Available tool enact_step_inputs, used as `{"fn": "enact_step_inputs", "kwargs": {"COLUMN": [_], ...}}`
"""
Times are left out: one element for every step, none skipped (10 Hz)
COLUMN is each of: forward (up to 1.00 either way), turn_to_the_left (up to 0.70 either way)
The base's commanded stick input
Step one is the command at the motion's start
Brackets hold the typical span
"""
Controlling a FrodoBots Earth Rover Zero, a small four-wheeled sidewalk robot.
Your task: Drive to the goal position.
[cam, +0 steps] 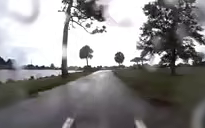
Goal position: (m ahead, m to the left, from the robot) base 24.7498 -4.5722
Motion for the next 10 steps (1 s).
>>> {"fn": "enact_step_inputs", "kwargs": {"forward": [1.00, 1.00, 1.00, 1.00, 1.00, 1.00, 1.00, 1.00, 1.00, 1.00], "turn_to_the_left": [0.00, 0.00, 0.00, 0.00, 0.00, 0.00, -0.01, -0.17, -0.36, -0.11]}}
